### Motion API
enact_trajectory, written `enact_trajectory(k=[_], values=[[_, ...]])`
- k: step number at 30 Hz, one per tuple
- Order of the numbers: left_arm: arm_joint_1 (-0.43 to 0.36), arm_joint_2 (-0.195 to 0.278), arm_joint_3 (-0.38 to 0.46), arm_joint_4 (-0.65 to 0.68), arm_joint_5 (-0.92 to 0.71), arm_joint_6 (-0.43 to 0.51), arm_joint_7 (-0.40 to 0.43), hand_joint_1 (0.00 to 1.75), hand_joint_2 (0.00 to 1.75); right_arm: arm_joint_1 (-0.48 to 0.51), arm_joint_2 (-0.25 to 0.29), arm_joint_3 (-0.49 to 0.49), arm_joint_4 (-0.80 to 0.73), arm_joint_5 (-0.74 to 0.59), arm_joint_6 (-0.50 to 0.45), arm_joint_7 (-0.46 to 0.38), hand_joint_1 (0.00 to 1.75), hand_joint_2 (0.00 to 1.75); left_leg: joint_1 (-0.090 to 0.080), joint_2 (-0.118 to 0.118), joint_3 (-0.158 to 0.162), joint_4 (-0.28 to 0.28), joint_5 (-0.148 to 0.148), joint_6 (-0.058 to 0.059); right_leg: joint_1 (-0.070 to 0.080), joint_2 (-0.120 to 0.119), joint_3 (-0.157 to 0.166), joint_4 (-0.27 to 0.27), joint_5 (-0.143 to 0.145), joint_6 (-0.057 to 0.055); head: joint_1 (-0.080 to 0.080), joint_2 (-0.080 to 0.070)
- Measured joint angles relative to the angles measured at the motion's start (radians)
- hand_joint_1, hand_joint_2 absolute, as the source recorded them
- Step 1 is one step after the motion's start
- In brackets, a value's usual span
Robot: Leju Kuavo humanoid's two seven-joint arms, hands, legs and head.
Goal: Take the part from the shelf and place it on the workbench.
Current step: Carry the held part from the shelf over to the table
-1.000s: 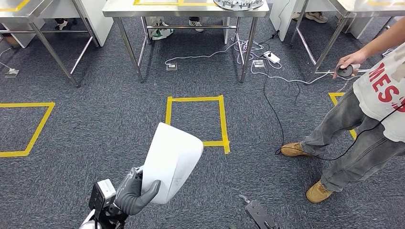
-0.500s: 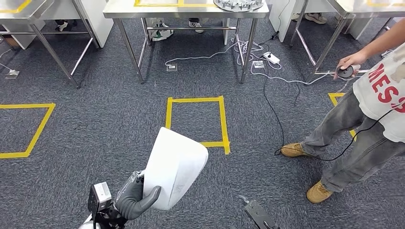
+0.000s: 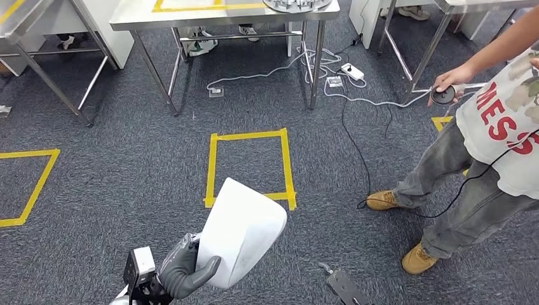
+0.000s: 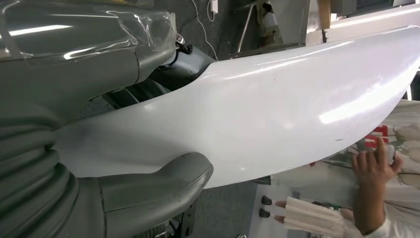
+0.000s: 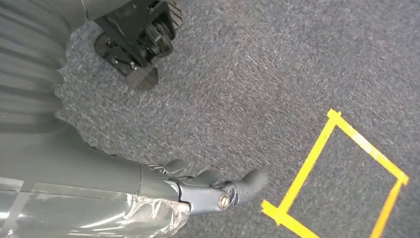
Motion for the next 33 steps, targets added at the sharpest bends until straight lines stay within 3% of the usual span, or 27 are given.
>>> enact_trajectory(k=[2, 3, 4, 6, 7, 8, 10, 11, 12, 14, 16, 17, 18, 19, 21, 22, 23, 24, 25, 26, 27, 28, 30, 32, 33], values=[[0.0, 0.001, -0.001, 0.0, 0.0, -0.001, 0.0, 1.75, 1.75, 0.003, -0.001, 0.001, 0.0, 0.0, -0.001, -0.001, 0.0, 1.75, -0.001, -0.003, -0.097, 0.138, 0.015, 0.004, 0.009, 0.007, 0.032, -0.009, -0.019, -0.017, -0.004, 0.0], [0.002, 0.002, -0.001, 0.0, 0.0, -0.001, 0.0, 1.75, 1.75, 0.003, -0.001, 0.001, 0.0, 0.0, -0.001, -0.001, 0.0, 1.75, -0.006, -0.004, -0.148, 0.192, -0.008, 0.007, 0.016, 0.012, 0.05, -0.015, -0.031, -0.022, -0.005, 0.0], [0.005, 0.004, -0.001, 0.0, 0.0, -0.002, 0.0, 1.75, 1.75, 0.005, -0.001, 0.002, 0.0, 0.0, -0.001, -0.001, 0.0, 1.75, -0.011, -0.005, -0.193, 0.224, -0.049, 0.011, 0.023, 0.017, 0.071, -0.02, -0.044, -0.027, -0.006, 0.0], [0.009, 0.006, -0.001, 0.0, 0.0, -0.003, 0.0, 1.75, 1.75, 0.007, -0.002, 0.003, 0.0, 0.0, -0.001, -0.001, 0.0, 1.75, -0.029, -0.007, -0.253, 0.217, -0.131, 0.033, 0.043, 0.027, 0.122, -0.031, -0.075, -0.035, -0.006, 0.0], [0.011, 0.007, -0.001, 0.001, 0.0, -0.003, 0.0, 1.75, 1.75, 0.008, -0.002, 0.003, 0.0, 0.0, -0.001, -0.001, 0.0, 1.75, -0.042, -0.01, -0.269, 0.184, -0.138, 0.053, 0.055, 0.03, 0.148, -0.037, -0.091, -0.04, -0.007, 0.0], [0.012, 0.007, -0.001, 0.001, 0.0, -0.003, 0.0, 1.75, 1.75, 0.01, -0.002, 0.004, 0.0, 0.001, -0.001, -0.001, 0.0, 1.75, -0.058, -0.018, -0.278, 0.134, -0.097, 0.083, 0.066, 0.032, 0.174, -0.045, -0.109, -0.046, -0.006, 0.0], [0.019, 0.01, -0.001, 0.002, 0.001, -0.003, 0.0, 1.75, 1.75, 0.009, 0.003, 0.007, 0.0, 0.001, 0.0, 0.0, 0.0, 1.75, -0.093, -0.057, -0.273, 0.026, 0.087, 0.142, 0.083, 0.037, 0.222, -0.062, -0.143, -0.054, 0.001, 0.0], [0.022, 0.012, 0.0, 0.001, 0.001, -0.003, 0.0, 1.75, 1.75, 0.006, 0.005, 0.008, -0.002, 0.001, 0.0, 0.0, 0.0, 1.75, -0.105, -0.073, -0.259, -0.008, 0.16, 0.156, 0.086, 0.042, 0.247, -0.075, -0.159, -0.058, 0.004, 0.0], [0.024, 0.014, 0.001, 0.0, 0.001, -0.003, 0.0, 1.75, 1.75, 0.003, 0.007, 0.009, -0.004, 0.002, 0.001, -0.001, 0.0, 1.75, -0.112, -0.084, -0.241, -0.028, 0.195, 0.158, 0.088, 0.047, 0.271, -0.078, -0.165, -0.056, 0.007, 0.0], [0.018, 0.012, 0.001, -0.003, 0.001, -0.003, 0.0, 1.75, 1.75, -0.005, 0.004, 0.008, -0.008, 0.002, 0.001, -0.002, 0.0, 1.75, -0.114, -0.08, -0.191, -0.045, 0.169, 0.147, 0.087, 0.049, 0.278, -0.027, -0.139, -0.039, 0.003, 0.0], [0.012, 0.008, 0.001, -0.003, 0.002, -0.003, -0.001, 1.75, 1.75, -0.01, 0.002, 0.008, -0.009, 0.002, 0.001, -0.002, 0.0, 1.75, -0.108, -0.072, -0.143, -0.058, 0.14, 0.148, 0.083, 0.032, 0.206, 0.121, -0.097, -0.018, 0.0, 0.0], [0.012, 0.007, 0.001, -0.003, 0.002, -0.004, 0.0, 1.75, 1.75, -0.011, 0.001, 0.008, -0.009, 0.002, 0.001, -0.002, 0.0, 1.75, -0.104, -0.067, -0.124, -0.061, 0.122, 0.148, 0.079, 0.022, 0.153, 0.196, -0.1, -0.017, 0.0, 0.0], [0.013, 0.006, 0.0, -0.002, 0.002, -0.004, 0.0, 1.75, 1.75, -0.01, -0.001, 0.008, -0.009, 0.002, 0.001, -0.002, 0.0, 1.75, -0.099, -0.065, -0.103, -0.062, 0.103, 0.147, 0.076, 0.015, 0.098, 0.252, -0.124, -0.021, 0.0, 0.0], [0.014, 0.006, 0.0, -0.001, 0.001, -0.005, 0.0, 1.75, 1.75, -0.007, -0.003, 0.008, -0.009, 0.002, 0.001, -0.002, 0.0, 1.75, -0.094, -0.064, -0.081, -0.062, 0.083, 0.144, 0.071, 0.011, 0.049, 0.28, -0.168, -0.027, 0.0, 0.0], [0.015, 0.005, 0.0, 0.0, 0.001, -0.006, 0.0, 1.75, 1.75, -0.002, -0.008, 0.008, -0.008, 0.001, 0.001, -0.001, 0.0, 1.75, -0.086, -0.063, -0.038, -0.063, 0.043, 0.136, 0.059, 0.007, -0.021, 0.265, -0.255, -0.03, 0.0, 0.0], [0.015, 0.005, 0.0, 0.002, 0.001, -0.005, 0.001, 1.75, 1.75, 0.0, -0.01, 0.008, -0.008, -0.001, 0.001, 0.0, 0.0, 1.75, -0.084, -0.063, -0.016, -0.063, 0.025, 0.131, 0.055, 0.006, -0.04, 0.226, -0.268, -0.021, 0.0, 0.0], [0.016, 0.004, 0.0, 0.003, 0.001, -0.004, 0.003, 1.75, 1.75, 0.003, -0.011, 0.008, -0.007, -0.004, 0.0, 0.001, 0.0, 1.75, -0.082, -0.061, 0.006, -0.063, 0.008, 0.127, 0.052, 0.004, -0.048, 0.171, -0.245, -0.005, 0.001, 0.0], [0.016, 0.002, 0.0, 0.005, -0.001, 0.0, 0.007, 1.75, 1.75, 0.006, -0.014, 0.008, -0.006, -0.008, -0.002, 0.003, 0.0, 1.75, -0.079, -0.059, 0.027, -0.063, -0.008, 0.123, 0.051, 0.002, -0.049, 0.111, -0.185, 0.011, 0.0, 0.0], [0.016, -0.001, 0.0, 0.007, -0.005, 0.006, 0.013, 1.75, 1.75, 0.009, -0.016, 0.008, -0.005, -0.014, -0.006, 0.004, 0.0, 1.75, -0.077, -0.059, 0.045, -0.063, -0.023, 0.118, 0.051, -0.001, -0.044, 0.063, -0.127, 0.021, 0.0, 0.0], [0.016, -0.005, 0.0, 0.007, -0.01, 0.014, 0.021, 1.75, 1.75, 0.01, -0.018, 0.008, -0.005, -0.02, -0.011, 0.006, 0.0, 1.75, -0.075, -0.06, 0.06, -0.065, -0.036, 0.11, 0.053, -0.004, -0.036, 0.031, -0.08, 0.023, 0.001, 0.0], [0.014, -0.009, 0.0, 0.007, -0.014, 0.021, 0.028, 1.75, 1.75, 0.011, -0.021, 0.007, -0.006, -0.026, -0.017, 0.007, 0.0, 1.75, -0.075, -0.061, 0.071, -0.06, -0.042, 0.103, 0.056, -0.006, -0.027, 0.014, -0.053, 0.013, 0.0, 0.0], [0.011, -0.012, 0.0, 0.006, -0.017, 0.027, 0.033, 1.75, 1.75, 0.011, -0.023, 0.006, -0.008, -0.032, -0.023, 0.008, 0.0, 1.75, -0.078, -0.061, 0.078, -0.053, -0.042, 0.096, 0.057, -0.006, -0.016, 0.006, -0.05, -0.002, 0.002, 0.0], [0.004, -0.018, -0.001, 0.005, -0.018, 0.033, 0.037, 1.75, 1.75, 0.013, -0.026, 0.005, -0.012, -0.042, -0.033, 0.009, 0.0, 1.75, -0.084, -0.052, 0.078, -0.012, -0.036, 0.087, 0.046, -0.007, 0.015, -0.018, -0.006, -0.029, 0.002, 0.0], [0.003, -0.018, -0.001, 0.009, -0.013, 0.034, 0.037, 1.75, 1.75, 0.023, -0.029, 0.008, -0.012, -0.052, -0.04, 0.011, 0.0, 1.75, -0.077, -0.036, 0.036, 0.069, -0.058, 0.071, 0.031, -0.012, 0.044, -0.03, 0.028, -0.043, -0.002, 0.0], [0.005, -0.017, -0.002, 0.012, -0.009, 0.034, 0.037, 1.75, 1.75, 0.031, -0.031, 0.009, -0.012, -0.056, -0.044, 0.012, 0.0, 1.75, -0.069, -0.029, 0.003, 0.115, -0.083, 0.06, 0.028, -0.014, 0.05, -0.03, 0.027, -0.045, -0.004, 0.0]])
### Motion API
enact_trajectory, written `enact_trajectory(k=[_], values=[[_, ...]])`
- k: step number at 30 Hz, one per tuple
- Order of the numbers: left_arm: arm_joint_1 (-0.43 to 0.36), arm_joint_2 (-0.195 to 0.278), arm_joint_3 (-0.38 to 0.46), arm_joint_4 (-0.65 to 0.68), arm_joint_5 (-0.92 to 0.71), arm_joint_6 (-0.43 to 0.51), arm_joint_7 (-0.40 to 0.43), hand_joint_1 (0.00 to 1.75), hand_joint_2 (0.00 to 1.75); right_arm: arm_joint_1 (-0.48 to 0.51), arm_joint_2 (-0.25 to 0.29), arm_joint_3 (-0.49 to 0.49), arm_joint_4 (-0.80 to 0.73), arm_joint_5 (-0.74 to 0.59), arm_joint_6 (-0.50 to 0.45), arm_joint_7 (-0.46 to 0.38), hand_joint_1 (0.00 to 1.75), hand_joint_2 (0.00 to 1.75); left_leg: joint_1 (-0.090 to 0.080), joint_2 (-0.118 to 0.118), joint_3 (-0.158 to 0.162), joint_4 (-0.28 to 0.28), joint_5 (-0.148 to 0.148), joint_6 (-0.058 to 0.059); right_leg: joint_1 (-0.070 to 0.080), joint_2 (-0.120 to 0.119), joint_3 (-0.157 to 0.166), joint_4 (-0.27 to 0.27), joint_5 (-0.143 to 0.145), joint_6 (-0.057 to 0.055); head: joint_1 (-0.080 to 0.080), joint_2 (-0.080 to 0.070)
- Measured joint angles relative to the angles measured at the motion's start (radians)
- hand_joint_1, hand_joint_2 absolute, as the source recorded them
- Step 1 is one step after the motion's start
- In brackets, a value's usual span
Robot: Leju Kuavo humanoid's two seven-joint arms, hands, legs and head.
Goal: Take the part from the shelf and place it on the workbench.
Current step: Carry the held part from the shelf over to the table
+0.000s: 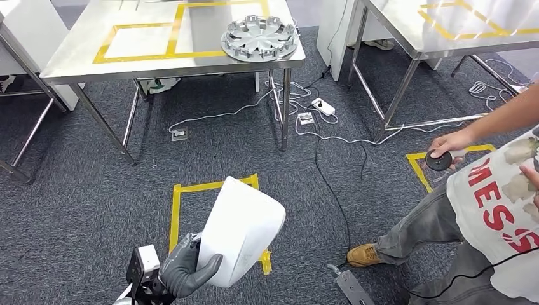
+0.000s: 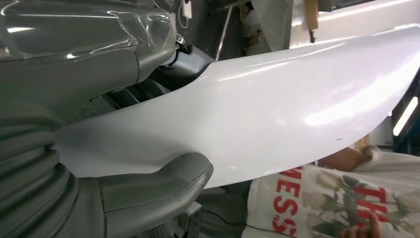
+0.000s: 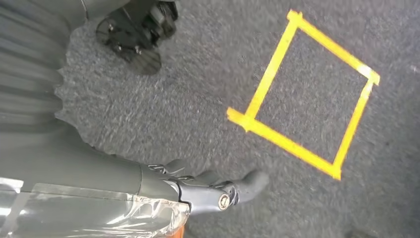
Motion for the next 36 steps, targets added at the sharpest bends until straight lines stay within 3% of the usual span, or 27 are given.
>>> enact_trajectory(k=[2, 3, 4, 7, 8, 9, 11, 13, 15, 17, 18, 19, 21, 23, 25, 28, 30, 32, 33, 34, 36], values=[[0.005, 0.003, -0.001, 0.006, 0.008, -0.001, 0.0, 1.75, 1.75, 0.015, -0.001, 0.005, 0.0, -0.005, -0.006, 0.003, 0.0, 1.75, 0.02, 0.006, -0.073, 0.06, -0.06, -0.022, -0.007, 0.002, 0.005, 0.0, -0.012, 0.005, -0.001, 0.0], [0.007, 0.005, -0.001, 0.009, 0.012, -0.002, 0.0, 1.75, 1.75, 0.021, -0.001, 0.007, 0.0, -0.007, -0.008, 0.003, 0.0, 1.75, 0.029, 0.008, -0.097, 0.056, -0.067, -0.032, -0.012, 0.004, 0.008, 0.001, -0.019, 0.011, -0.002, 0.0], [0.008, 0.006, -0.002, 0.012, 0.015, -0.002, 0.0, 1.75, 1.75, 0.026, -0.002, 0.009, 0.0, -0.007, -0.009, 0.004, 0.0, 1.75, 0.038, 0.011, -0.108, 0.03, -0.05, -0.043, -0.017, 0.006, 0.014, 0.001, -0.027, 0.018, -0.002, 0.0], [0.012, 0.009, -0.004, 0.021, 0.018, -0.005, 0.0, 1.75, 1.75, 0.034, -0.006, 0.015, 0.0, -0.009, -0.011, 0.005, 0.0, 1.75, 0.055, 0.025, -0.1, -0.121, 0.109, -0.066, -0.028, 0.008, 0.039, 0.0, -0.051, 0.042, -0.002, 0.0], [0.013, 0.009, -0.005, 0.024, 0.021, -0.009, -0.001, 1.75, 1.75, 0.035, -0.008, 0.017, 0.0, -0.011, -0.013, 0.006, 0.0, 1.75, 0.053, 0.03, -0.098, -0.149, 0.143, -0.063, -0.029, 0.008, 0.043, -0.002, -0.056, 0.051, -0.003, 0.0], [0.014, 0.009, -0.006, 0.026, 0.024, -0.015, -0.002, 1.75, 1.75, 0.036, -0.01, 0.018, 0.0, -0.014, -0.015, 0.006, 0.0, 1.75, 0.047, 0.033, -0.102, -0.154, 0.155, -0.055, -0.028, 0.007, 0.044, -0.005, -0.06, 0.06, -0.003, 0.0], [0.015, 0.01, -0.008, 0.027, 0.032, -0.03, -0.008, 1.75, 1.75, 0.037, -0.011, 0.023, -0.001, -0.024, -0.021, 0.007, 0.0, 1.75, 0.039, 0.028, -0.102, -0.155, 0.155, -0.029, -0.029, 0.003, 0.048, -0.017, -0.065, 0.079, -0.003, 0.0], [0.013, 0.009, -0.009, 0.027, 0.036, -0.039, -0.014, 1.75, 1.75, 0.039, -0.014, 0.028, -0.003, -0.034, -0.027, 0.006, 0.0, 1.75, 0.037, 0.023, -0.091, -0.168, 0.156, -0.009, -0.031, 0.0, 0.038, 0.005, -0.077, 0.084, 0.0, 0.0], [0.009, 0.007, -0.009, 0.027, 0.036, -0.043, -0.017, 1.75, 1.75, 0.041, -0.02, 0.032, -0.004, -0.04, -0.031, 0.005, 0.0, 1.75, 0.033, 0.021, -0.078, -0.177, 0.152, 0.009, -0.027, 0.0, -0.032, 0.125, -0.116, 0.073, 0.003, 0.0], [0.007, 0.006, -0.01, 0.028, 0.036, -0.044, -0.017, 1.75, 1.75, 0.046, -0.025, 0.037, -0.005, -0.042, -0.033, 0.005, 0.0, 1.75, 0.022, 0.016, -0.068, -0.178, 0.14, 0.022, -0.017, 0.0, -0.133, 0.276, -0.151, 0.064, 0.003, 0.0], [0.007, 0.006, -0.01, 0.028, 0.036, -0.045, -0.017, 1.75, 1.75, 0.049, -0.027, 0.039, -0.005, -0.043, -0.034, 0.005, 0.0, 1.75, 0.016, 0.012, -0.061, -0.178, 0.132, 0.027, -0.012, 0.0, -0.165, 0.309, -0.147, 0.064, 0.003, 0.0], [0.007, 0.005, -0.01, 0.028, 0.036, -0.045, -0.017, 1.75, 1.75, 0.051, -0.029, 0.041, -0.005, -0.043, -0.034, 0.005, 0.0, 1.75, 0.009, 0.008, -0.051, -0.179, 0.122, 0.031, -0.006, 0.0, -0.177, 0.301, -0.124, 0.065, 0.003, 0.0], [0.007, 0.005, -0.011, 0.029, 0.036, -0.047, -0.018, 1.75, 1.75, 0.054, -0.032, 0.044, -0.005, -0.048, -0.036, 0.005, 0.0, 1.75, -0.001, 0.002, -0.024, -0.18, 0.098, 0.036, 0.009, 0.001, -0.144, 0.174, -0.037, 0.065, 0.003, 0.0], [0.007, 0.004, -0.012, 0.029, 0.036, -0.051, -0.02, 1.75, 1.75, 0.057, -0.036, 0.047, -0.005, -0.056, -0.04, 0.006, 0.0, 1.75, -0.011, -0.001, -0.002, -0.18, 0.072, 0.034, 0.026, 0.002, -0.094, 0.045, 0.022, 0.043, 0.003, 0.0], [0.007, 0.004, -0.012, 0.03, 0.038, -0.052, -0.024, 1.75, 1.75, 0.058, -0.04, 0.051, -0.006, -0.061, -0.044, 0.007, 0.0, 1.75, -0.016, -0.004, 0.012, -0.184, 0.05, 0.028, 0.036, 0.004, -0.072, 0.007, 0.022, 0.015, 0.002, 0.0], [0.005, 0.006, -0.012, 0.029, 0.046, -0.053, -0.028, 1.75, 1.75, 0.055, -0.039, 0.055, -0.009, -0.063, -0.048, 0.008, 0.0, 1.75, -0.013, 0.001, 0.025, -0.17, 0.028, 0.013, 0.027, 0.008, -0.04, -0.008, 0.002, -0.008, 0.002, 0.0], [0.004, 0.008, -0.011, 0.029, 0.053, -0.053, -0.03, 1.75, 1.75, 0.053, -0.037, 0.061, -0.011, -0.065, -0.051, 0.008, 0.0, 1.75, -0.006, 0.006, -0.031, -0.065, -0.003, 0.0, 0.02, 0.011, -0.006, -0.02, -0.017, -0.017, 0.0, 0.0], [0.007, 0.009, -0.011, 0.031, 0.056, -0.05, -0.031, 1.75, 1.75, 0.052, -0.037, 0.066, -0.011, -0.067, -0.053, 0.009, 0.0, 1.75, 0.005, 0.007, -0.143, 0.079, -0.031, -0.012, 0.018, 0.013, 0.028, -0.025, -0.046, -0.018, 0.0, 0.0], [0.01, 0.01, -0.011, 0.033, 0.056, -0.048, -0.031, 1.75, 1.75, 0.052, -0.037, 0.069, -0.011, -0.067, -0.053, 0.009, 0.0, 1.75, 0.01, 0.008, -0.194, 0.12, -0.017, -0.017, 0.017, 0.015, 0.048, -0.026, -0.063, -0.016, 0.0, 0.0], [0.012, 0.01, -0.01, 0.034, 0.056, -0.045, -0.031, 1.75, 1.75, 0.053, -0.037, 0.07, -0.011, -0.067, -0.053, 0.01, 0.0, 1.75, 0.014, 0.009, -0.228, 0.123, 0.021, -0.02, 0.016, 0.018, 0.072, -0.026, -0.082, -0.014, 0.0, 0.0], [0.017, 0.012, -0.01, 0.037, 0.055, -0.033, -0.027, 1.75, 1.75, 0.053, -0.036, 0.073, -0.011, -0.067, -0.054, 0.01, 0.0, 1.75, 0.019, 0.009, -0.248, 0.02, 0.163, -0.018, 0.015, 0.023, 0.129, -0.026, -0.122, -0.006, 0.0, 0.0]])
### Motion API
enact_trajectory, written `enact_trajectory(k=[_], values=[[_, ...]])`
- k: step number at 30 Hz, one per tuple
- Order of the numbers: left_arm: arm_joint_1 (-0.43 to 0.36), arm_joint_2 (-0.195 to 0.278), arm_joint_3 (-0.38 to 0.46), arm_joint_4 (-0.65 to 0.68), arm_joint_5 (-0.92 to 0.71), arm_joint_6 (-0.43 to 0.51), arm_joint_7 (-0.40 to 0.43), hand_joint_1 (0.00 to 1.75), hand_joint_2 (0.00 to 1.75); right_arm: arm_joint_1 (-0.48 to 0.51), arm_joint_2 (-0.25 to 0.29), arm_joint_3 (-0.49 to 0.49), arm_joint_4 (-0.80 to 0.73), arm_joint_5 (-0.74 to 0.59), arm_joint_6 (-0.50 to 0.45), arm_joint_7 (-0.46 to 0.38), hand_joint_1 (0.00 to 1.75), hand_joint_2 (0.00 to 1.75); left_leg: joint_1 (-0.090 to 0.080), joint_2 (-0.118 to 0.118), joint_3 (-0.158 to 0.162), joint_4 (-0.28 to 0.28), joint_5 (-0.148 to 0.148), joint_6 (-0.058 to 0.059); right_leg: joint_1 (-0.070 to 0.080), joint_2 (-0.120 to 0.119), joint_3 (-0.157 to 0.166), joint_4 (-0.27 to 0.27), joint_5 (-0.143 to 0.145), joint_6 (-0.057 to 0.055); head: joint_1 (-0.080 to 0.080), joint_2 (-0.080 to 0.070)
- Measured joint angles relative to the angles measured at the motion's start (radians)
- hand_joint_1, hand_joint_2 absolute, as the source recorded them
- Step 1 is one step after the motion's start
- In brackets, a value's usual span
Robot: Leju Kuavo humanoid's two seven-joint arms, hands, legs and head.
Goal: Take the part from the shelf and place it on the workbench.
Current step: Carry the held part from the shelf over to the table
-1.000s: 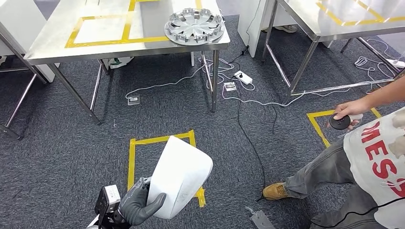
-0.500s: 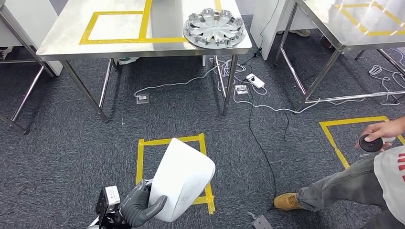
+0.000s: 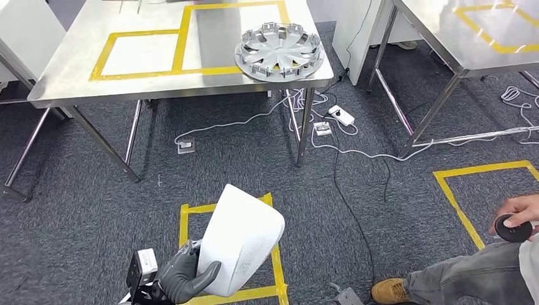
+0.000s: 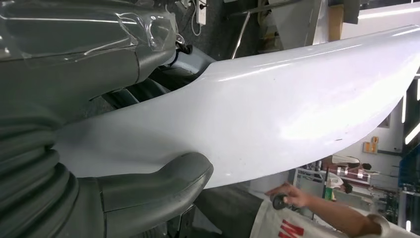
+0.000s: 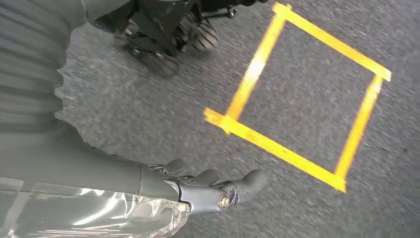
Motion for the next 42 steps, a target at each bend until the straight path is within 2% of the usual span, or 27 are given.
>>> enact_trajectory(k=[1, 2, 3, 5, 7, 9, 11, 12, 13, 14, 15, 16, 17, 18, 21, 23, 25, 27, 28, 29, 31, 32, 33, 36, 38, 39, 42], values=[[0.002, 0.002, 0.0, 0.002, -0.002, 0.009, 0.004, 1.75, 1.75, 0.0, 0.002, 0.001, 0.001, 0.0, 0.0, 0.0, 0.0, 1.75, -0.002, -0.002, 0.007, -0.053, 0.061, 0.006, 0.001, 0.002, 0.023, -0.001, -0.02, 0.006, 0.001, 0.0], [0.004, 0.003, 0.001, 0.005, -0.003, 0.019, 0.008, 1.75, 1.75, -0.001, 0.003, 0.003, 0.001, 0.001, 0.0, 0.001, 0.0, 1.75, -0.005, -0.004, 0.016, -0.091, 0.101, 0.014, 0.003, 0.005, 0.042, -0.001, -0.036, 0.015, 0.002, 0.0], [0.006, 0.004, 0.001, 0.008, -0.005, 0.027, 0.01, 1.75, 1.75, -0.004, 0.005, 0.006, 0.002, 0.002, 0.0, 0.002, 0.0, 1.75, -0.011, -0.006, 0.022, -0.105, 0.117, 0.023, 0.001, 0.007, 0.056, -0.001, -0.048, 0.024, 0.004, 0.0], [0.006, 0.004, 0.004, 0.009, -0.002, 0.037, 0.011, 1.75, 1.75, -0.015, 0.007, 0.01, 0.003, 0.007, 0.004, 0.005, 0.0, 1.75, -0.025, -0.009, 0.033, -0.096, 0.103, 0.04, -0.005, 0.009, 0.075, -0.018, -0.061, 0.043, 0.001, 0.0], [0.0, 0.005, 0.008, 0.005, 0.0, 0.042, 0.009, 1.75, 1.75, -0.031, 0.011, 0.012, 0.003, 0.012, 0.008, 0.007, 0.0, 1.75, -0.025, -0.015, 0.07, -0.14, 0.074, 0.058, -0.01, 0.003, 0.089, -0.029, -0.077, 0.054, -0.001, 0.0], [-0.003, 0.003, 0.012, 0.001, 0.003, 0.045, 0.006, 1.75, 1.75, -0.045, 0.013, 0.013, 0.003, 0.015, 0.01, 0.009, 0.0, 1.75, -0.015, -0.02, 0.114, -0.2, 0.043, 0.068, -0.012, -0.005, 0.037, 0.051, -0.103, 0.058, 0.0, 0.0], [0.002, 0.003, 0.012, 0.002, 0.003, 0.045, 0.005, 1.75, 1.75, -0.048, 0.011, 0.016, 0.006, 0.015, 0.01, 0.01, 0.0, 1.75, -0.008, -0.02, 0.139, -0.218, 0.023, 0.065, -0.017, -0.006, -0.067, 0.192, -0.129, 0.069, 0.001, 0.0], [0.006, 0.003, 0.012, 0.004, 0.003, 0.045, 0.005, 1.75, 1.75, -0.044, 0.008, 0.017, 0.008, 0.015, 0.01, 0.01, 0.0, 1.75, -0.005, -0.022, 0.152, -0.219, 0.013, 0.062, -0.02, -0.007, -0.109, 0.237, -0.126, 0.081, 0.002, 0.0], [0.011, 0.003, 0.011, 0.007, 0.003, 0.045, 0.005, 1.75, 1.75, -0.039, 0.006, 0.019, 0.011, 0.015, 0.01, 0.01, 0.0, 1.75, -0.002, -0.024, 0.167, -0.219, 0.0, 0.057, -0.024, -0.007, -0.138, 0.247, -0.102, 0.096, 0.002, 0.0], [0.013, 0.004, 0.011, 0.01, 0.004, 0.045, 0.005, 1.75, 1.75, -0.036, 0.003, 0.02, 0.014, 0.015, 0.01, 0.011, 0.0, 1.75, 0.003, -0.026, 0.182, -0.22, -0.013, 0.051, -0.029, -0.009, -0.152, 0.219, -0.057, 0.114, 0.002, 0.0], [0.015, 0.004, 0.011, 0.012, 0.006, 0.045, 0.005, 1.75, 1.75, -0.033, 0.001, 0.021, 0.017, 0.015, 0.01, 0.011, 0.0, 1.75, 0.007, -0.027, 0.197, -0.219, -0.028, 0.044, -0.033, -0.011, -0.155, 0.158, 0.003, 0.13, 0.002, 0.0], [0.015, 0.004, 0.011, 0.014, 0.008, 0.045, 0.005, 1.75, 1.75, -0.032, 0.001, 0.022, 0.019, 0.015, 0.01, 0.011, 0.0, 1.75, 0.009, -0.028, 0.208, -0.22, -0.042, 0.035, -0.033, -0.015, -0.15, 0.102, 0.05, 0.14, 0.003, 0.0], [0.015, 0.004, 0.011, 0.016, 0.012, 0.045, 0.004, 1.75, 1.75, -0.031, -0.001, 0.024, 0.021, 0.015, 0.01, 0.011, 0.0, 1.75, 0.01, -0.028, 0.216, -0.218, -0.054, 0.025, -0.031, -0.017, -0.138, 0.052, 0.078, 0.138, 0.004, 0.0], [0.015, 0.004, 0.011, 0.017, 0.017, 0.046, 0.004, 1.75, 1.75, -0.03, -0.001, 0.025, 0.023, 0.015, 0.009, 0.011, 0.0, 1.75, 0.01, -0.028, 0.222, -0.218, -0.063, 0.017, -0.028, -0.018, -0.127, 0.024, 0.085, 0.125, 0.005, 0.0], [0.012, 0.004, 0.01, 0.017, 0.035, 0.057, 0.004, 1.75, 1.75, -0.027, -0.003, 0.026, 0.023, 0.016, 0.006, 0.012, 0.0, 1.75, 0.009, -0.026, 0.238, -0.221, -0.08, 0.0, -0.023, -0.015, -0.103, 0.015, 0.059, 0.072, 0.005, 0.0], [0.008, 0.005, 0.011, 0.016, 0.05, 0.069, 0.008, 1.75, 1.75, -0.025, -0.003, 0.026, 0.023, 0.016, 0.002, 0.012, 0.0, 1.75, 0.01, -0.014, 0.237, -0.186, -0.103, -0.006, -0.029, -0.014, -0.077, 0.007, 0.051, 0.053, 0.003, 0.0], [0.005, 0.007, 0.012, 0.017, 0.057, 0.076, 0.012, 1.75, 1.75, -0.023, -0.003, 0.026, 0.023, 0.016, -0.001, 0.011, 0.0, 1.75, 0.011, -0.003, 0.179, -0.068, -0.143, -0.008, -0.029, -0.013, -0.045, -0.006, 0.04, 0.037, 0.002, 0.0], [0.005, 0.009, 0.011, 0.018, 0.058, 0.078, 0.016, 1.75, 1.75, -0.02, -0.003, 0.026, 0.023, 0.016, -0.002, 0.011, 0.0, 1.75, 0.011, -0.001, 0.08, 0.066, -0.152, -0.009, -0.025, -0.011, -0.017, -0.014, 0.023, 0.028, 0.002, 0.0], [0.005, 0.01, 0.011, 0.02, 0.059, 0.081, 0.018, 1.75, 1.75, -0.018, -0.003, 0.026, 0.023, 0.015, -0.003, 0.011, 0.0, 1.75, 0.011, -0.001, 0.04, 0.094, -0.127, -0.007, -0.023, -0.009, -0.002, -0.016, 0.012, 0.027, 0.002, 0.0], [0.006, 0.011, 0.011, 0.021, 0.061, 0.084, 0.02, 1.75, 1.75, -0.017, -0.003, 0.026, 0.023, 0.015, -0.003, 0.011, 0.0, 1.75, 0.011, -0.001, 0.017, 0.083, -0.081, -0.004, -0.021, -0.005, 0.016, -0.017, -0.001, 0.027, 0.002, 0.0], [0.005, 0.013, 0.01, 0.022, 0.064, 0.089, 0.024, 1.75, 1.75, -0.015, -0.003, 0.026, 0.023, 0.012, -0.005, 0.012, 0.0, 1.75, 0.008, -0.001, 0.012, -0.013, 0.035, 0.011, -0.017, 0.002, 0.053, -0.02, -0.032, 0.029, 0.003, 0.0], [0.006, 0.014, 0.009, 0.023, 0.066, 0.09, 0.024, 1.75, 1.75, -0.016, -0.001, 0.027, 0.024, 0.01, -0.005, 0.012, 0.0, 1.75, 0.003, -0.002, 0.016, -0.05, 0.078, 0.021, -0.012, 0.004, 0.065, -0.019, -0.046, 0.033, 0.005, 0.0], [0.006, 0.015, 0.008, 0.024, 0.066, 0.091, 0.024, 1.75, 1.75, -0.017, -0.001, 0.027, 0.024, 0.009, -0.005, 0.012, 0.0, 1.75, -0.004, -0.002, 0.021, -0.073, 0.1, 0.031, -0.012, 0.006, 0.071, -0.02, -0.056, 0.038, 0.007, 0.0], [0.005, 0.019, 0.005, 0.023, 0.066, 0.093, 0.023, 1.75, 1.75, -0.018, 0.001, 0.028, 0.024, 0.007, -0.005, 0.014, 0.0, 1.75, -0.024, -0.002, 0.033, -0.088, 0.095, 0.052, -0.016, 0.005, 0.085, -0.044, -0.066, 0.06, -0.001, 0.0], [0.0, 0.02, 0.004, 0.02, 0.067, 0.094, 0.022, 1.75, 1.75, -0.021, 0.001, 0.028, 0.022, 0.007, -0.005, 0.012, 0.0, 1.75, -0.02, -0.007, 0.079, -0.152, 0.069, 0.065, -0.016, -0.003, 0.09, -0.038, -0.078, 0.066, -0.001, 0.0], [-0.003, 0.019, 0.004, 0.018, 0.067, 0.095, 0.021, 1.75, 1.75, -0.025, 0.0, 0.027, 0.022, 0.007, -0.005, 0.012, 0.0, 1.75, -0.015, -0.009, 0.107, -0.189, 0.055, 0.071, -0.016, -0.006, 0.07, -0.001, -0.093, 0.067, 0.0, 0.0], [-0.003, 0.017, 0.002, 0.021, 0.066, 0.094, 0.021, 1.75, 1.75, -0.03, -0.005, 0.027, 0.023, 0.005, -0.005, 0.012, 0.0, 1.75, -0.005, -0.014, 0.149, -0.231, 0.026, 0.073, -0.025, -0.008, -0.063, 0.192, -0.134, 0.084, 0.004, 0.0]])
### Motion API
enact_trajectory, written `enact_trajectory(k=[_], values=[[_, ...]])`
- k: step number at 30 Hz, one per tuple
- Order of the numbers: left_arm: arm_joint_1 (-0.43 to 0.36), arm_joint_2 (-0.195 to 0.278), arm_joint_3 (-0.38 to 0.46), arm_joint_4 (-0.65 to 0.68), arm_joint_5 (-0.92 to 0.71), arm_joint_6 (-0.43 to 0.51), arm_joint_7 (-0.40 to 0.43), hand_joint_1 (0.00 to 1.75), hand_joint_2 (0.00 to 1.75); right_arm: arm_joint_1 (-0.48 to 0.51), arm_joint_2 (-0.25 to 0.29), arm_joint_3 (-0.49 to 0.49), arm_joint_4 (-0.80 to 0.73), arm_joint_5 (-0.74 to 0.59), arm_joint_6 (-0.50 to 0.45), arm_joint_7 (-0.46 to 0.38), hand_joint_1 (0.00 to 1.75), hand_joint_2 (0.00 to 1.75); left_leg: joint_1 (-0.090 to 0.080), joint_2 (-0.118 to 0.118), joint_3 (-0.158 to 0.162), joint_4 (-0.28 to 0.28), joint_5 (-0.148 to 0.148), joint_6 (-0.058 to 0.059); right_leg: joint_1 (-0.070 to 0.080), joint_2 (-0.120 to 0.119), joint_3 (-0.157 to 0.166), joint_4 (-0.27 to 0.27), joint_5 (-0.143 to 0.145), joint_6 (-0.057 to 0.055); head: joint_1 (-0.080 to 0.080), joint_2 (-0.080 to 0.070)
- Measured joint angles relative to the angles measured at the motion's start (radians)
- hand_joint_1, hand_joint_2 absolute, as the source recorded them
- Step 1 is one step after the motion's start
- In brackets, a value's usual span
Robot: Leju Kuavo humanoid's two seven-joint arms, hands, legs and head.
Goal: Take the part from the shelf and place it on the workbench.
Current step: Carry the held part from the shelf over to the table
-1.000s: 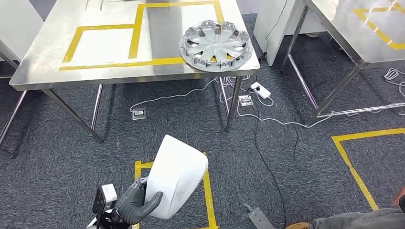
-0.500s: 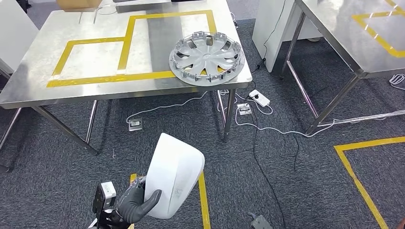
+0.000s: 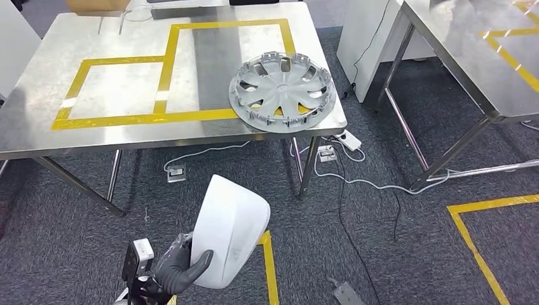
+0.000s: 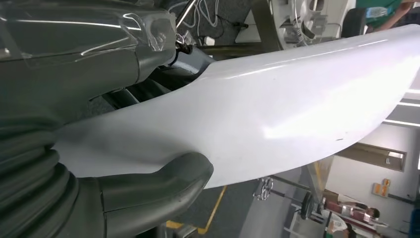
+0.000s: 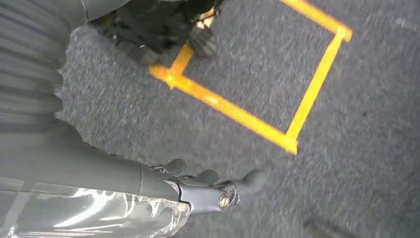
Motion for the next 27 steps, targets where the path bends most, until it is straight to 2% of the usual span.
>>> enact_trajectory(k=[1, 2, 3, 4, 5, 6, 7, 8, 11, 13, 15, 17, 27], values=[[0.002, 0.0, -0.002, 0.002, -0.001, -0.001, 0.0, 1.75, 1.75, 0.003, -0.002, 0.0, 0.001, -0.002, 0.0, 0.0, 0.0, 1.75, 0.002, -0.002, 0.01, 0.0, -0.007, -0.004, -0.004, 0.0, -0.034, 0.029, 0.011, 0.013, 0.0, 0.0], [0.004, 0.0, -0.003, 0.004, -0.002, -0.003, 0.0, 1.75, 1.75, 0.006, -0.005, 0.0, 0.003, -0.006, -0.001, 0.0, 0.0, 1.75, 0.003, -0.004, 0.019, 0.0, -0.015, -0.009, -0.008, -0.001, -0.054, 0.02, 0.044, 0.028, 0.0, 0.0], [0.005, 0.0, -0.005, 0.005, -0.003, -0.005, -0.001, 1.75, 1.75, 0.01, -0.007, 0.001, 0.004, -0.01, -0.002, -0.001, 0.0, 1.75, 0.005, -0.006, 0.028, 0.0, -0.022, -0.015, -0.011, -0.003, -0.06, -0.024, 0.093, 0.043, 0.001, 0.0], [0.004, -0.001, -0.007, 0.006, -0.005, -0.007, -0.001, 1.75, 1.75, 0.014, -0.009, 0.001, 0.004, -0.016, -0.006, -0.001, 0.0, 1.75, 0.007, -0.008, 0.035, 0.002, -0.029, -0.022, -0.013, -0.006, -0.058, -0.086, 0.146, 0.052, 0.001, 0.0], [0.003, -0.002, -0.01, 0.007, -0.007, -0.01, -0.001, 1.75, 1.75, 0.019, -0.012, 0.001, 0.004, -0.022, -0.012, -0.001, 0.0, 1.75, 0.007, -0.009, 0.038, 0.003, -0.034, -0.028, -0.01, -0.009, -0.053, -0.137, 0.188, 0.053, 0.001, 0.0], [0.003, -0.003, -0.012, 0.008, -0.006, -0.013, -0.002, 1.75, 1.75, 0.024, -0.016, 0.002, 0.002, -0.028, -0.021, -0.001, 0.0, 1.75, 0.005, -0.01, 0.038, 0.009, -0.038, -0.033, -0.008, -0.012, -0.048, -0.173, 0.212, 0.047, 0.001, 0.0], [0.002, -0.003, -0.015, 0.009, -0.004, -0.015, -0.003, 1.75, 1.75, 0.031, -0.021, 0.004, -0.003, -0.033, -0.032, 0.0, 0.0, 1.75, 0.003, -0.011, 0.035, 0.015, -0.041, -0.036, -0.007, -0.013, -0.047, -0.186, 0.22, 0.038, 0.0, 0.0], [0.002, -0.004, -0.017, 0.009, 0.0, -0.019, -0.004, 1.75, 1.75, 0.039, -0.029, 0.006, -0.014, -0.036, -0.045, 0.002, 0.0, 1.75, 0.001, -0.011, 0.032, 0.02, -0.043, -0.037, -0.005, -0.012, -0.048, -0.185, 0.219, 0.032, 0.0, 0.0], [-0.009, -0.013, -0.019, 0.01, 0.018, -0.034, 0.005, 1.75, 1.75, 0.063, -0.063, 0.005, -0.067, -0.06, -0.1, 0.012, 0.0, 1.75, 0.001, -0.005, 0.033, 0.022, -0.045, -0.037, -0.005, -0.006, -0.048, -0.186, 0.216, 0.026, -0.001, 0.0], [-0.023, -0.025, -0.019, 0.012, 0.028, -0.048, 0.021, 1.75, 1.75, 0.075, -0.083, -0.009, -0.112, -0.083, -0.13, 0.022, 0.0, 1.75, 0.001, -0.001, 0.036, 0.018, -0.046, -0.038, -0.003, -0.005, -0.047, -0.186, 0.214, 0.016, 0.0, 0.0], [-0.036, -0.039, -0.019, 0.021, 0.03, -0.055, 0.028, 1.75, 1.75, 0.084, -0.095, -0.02, -0.15, -0.089, -0.142, 0.035, 0.0, 1.75, 0.001, 0.0, 0.038, 0.016, -0.046, -0.04, -0.001, -0.004, -0.045, -0.186, 0.213, 0.005, 0.0, 0.0], [-0.045, -0.05, -0.017, 0.031, 0.03, -0.049, 0.029, 1.75, 1.75, 0.09, -0.098, -0.027, -0.175, -0.086, -0.147, 0.047, 0.0, 1.75, 0.001, 0.001, 0.039, 0.016, -0.046, -0.042, 0.0, -0.004, -0.045, -0.186, 0.213, -0.001, 0.0, 0.0], [-0.055, -0.065, 0.009, 0.04, 0.031, -0.004, 0.036, 1.75, 1.75, 0.076, -0.074, -0.034, -0.191, -0.026, -0.079, 0.049, 0.0, 1.75, -0.003, 0.001, 0.038, 0.017, -0.044, -0.046, 0.002, -0.004, -0.042, -0.187, 0.215, -0.003, 0.002, 0.0]])
